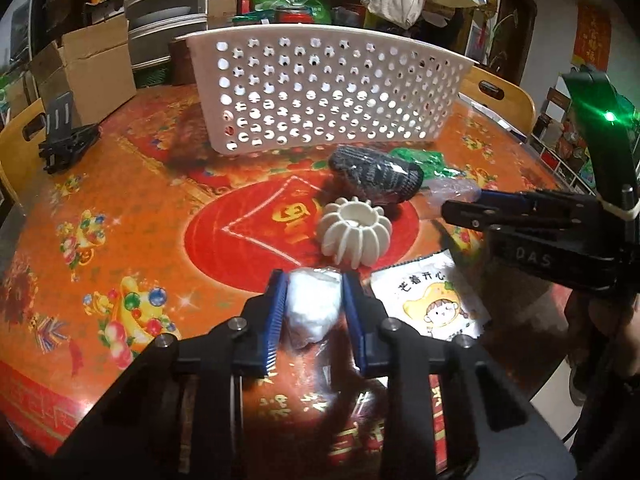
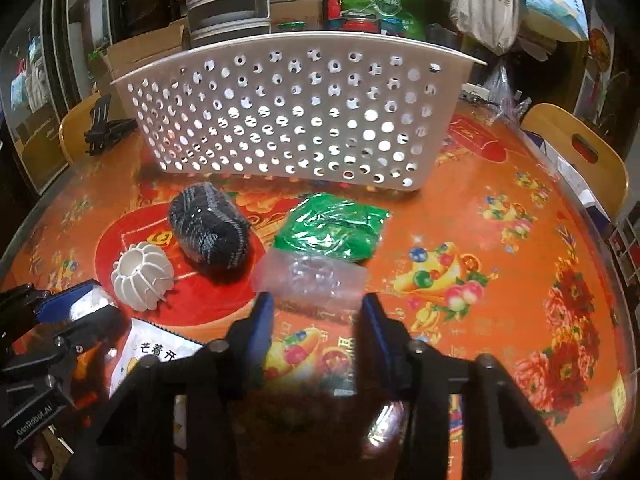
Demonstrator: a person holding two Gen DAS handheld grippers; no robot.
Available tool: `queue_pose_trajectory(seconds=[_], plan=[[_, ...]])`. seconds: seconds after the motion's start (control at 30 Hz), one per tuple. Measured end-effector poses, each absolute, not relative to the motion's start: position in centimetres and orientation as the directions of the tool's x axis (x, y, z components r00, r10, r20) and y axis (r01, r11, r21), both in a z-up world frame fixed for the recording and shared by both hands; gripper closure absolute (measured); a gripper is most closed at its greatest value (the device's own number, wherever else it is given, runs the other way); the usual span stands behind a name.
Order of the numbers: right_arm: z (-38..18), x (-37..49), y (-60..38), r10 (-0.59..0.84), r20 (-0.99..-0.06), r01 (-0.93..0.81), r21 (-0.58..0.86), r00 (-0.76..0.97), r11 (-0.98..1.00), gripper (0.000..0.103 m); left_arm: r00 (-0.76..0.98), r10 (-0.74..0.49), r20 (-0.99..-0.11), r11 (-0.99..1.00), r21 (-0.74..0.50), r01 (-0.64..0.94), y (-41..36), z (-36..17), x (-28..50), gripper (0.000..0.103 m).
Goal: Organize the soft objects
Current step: 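Grasp the white crumpled bag with the left tool while the right tool approaches the clear plastic bag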
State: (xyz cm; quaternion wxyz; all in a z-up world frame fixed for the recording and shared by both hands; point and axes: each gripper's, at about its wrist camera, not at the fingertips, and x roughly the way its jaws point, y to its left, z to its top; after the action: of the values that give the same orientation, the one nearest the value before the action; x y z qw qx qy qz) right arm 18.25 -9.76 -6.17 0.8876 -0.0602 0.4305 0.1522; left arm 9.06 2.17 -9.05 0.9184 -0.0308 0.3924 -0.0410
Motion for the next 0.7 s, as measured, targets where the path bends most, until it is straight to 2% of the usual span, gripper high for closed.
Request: queue_pose_trajectory(seconds=[0.2, 0.37, 0.7], plan=[[-6.0, 18.1, -9.9, 0.229, -0.772, -0.323, 0.033, 0.592, 0.946, 0.068, 0.704, -0.092, -0.704, 0.995, -0.089, 0.041, 3.0, -8.4, 8.7, 0.077], [-5.6, 17.7, -10.2, 0.272, -0.752, -0.341, 0.067, 0.6, 0.938, 0.086, 0.705, -0.096, -0.703, 0.994, -0.1, 0.035, 3.4, -8.4, 8.6, 0.077], [-5.9, 16.8, -10.5, 0.332, -0.765, -0.395, 0.111, 0.552, 0.912, 0.086, 0.704, -0.11, -0.702, 0.992, -0.126, 0.029, 4.1, -8.5, 8.8, 0.077]])
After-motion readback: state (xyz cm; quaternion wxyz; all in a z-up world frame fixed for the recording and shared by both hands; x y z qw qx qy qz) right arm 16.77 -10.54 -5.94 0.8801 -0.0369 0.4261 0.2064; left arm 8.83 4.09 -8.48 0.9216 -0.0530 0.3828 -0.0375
